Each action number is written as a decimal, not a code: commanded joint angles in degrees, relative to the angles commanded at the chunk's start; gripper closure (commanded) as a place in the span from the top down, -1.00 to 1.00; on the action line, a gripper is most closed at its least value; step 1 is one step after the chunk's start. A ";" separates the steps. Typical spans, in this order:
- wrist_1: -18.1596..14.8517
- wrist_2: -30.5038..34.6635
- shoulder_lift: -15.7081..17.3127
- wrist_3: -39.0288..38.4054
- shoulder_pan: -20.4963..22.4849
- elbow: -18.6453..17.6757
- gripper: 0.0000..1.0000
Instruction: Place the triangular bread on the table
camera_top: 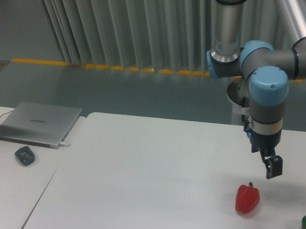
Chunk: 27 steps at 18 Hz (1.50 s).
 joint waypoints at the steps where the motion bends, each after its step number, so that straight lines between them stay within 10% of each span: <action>1: 0.00 0.00 -0.09 0.00 0.17 0.00 1.00; 19: 5.88 -6.15 -0.52 12.71 17.31 0.70 1.00; 27: 16.59 -7.91 -3.86 11.95 20.04 1.14 1.00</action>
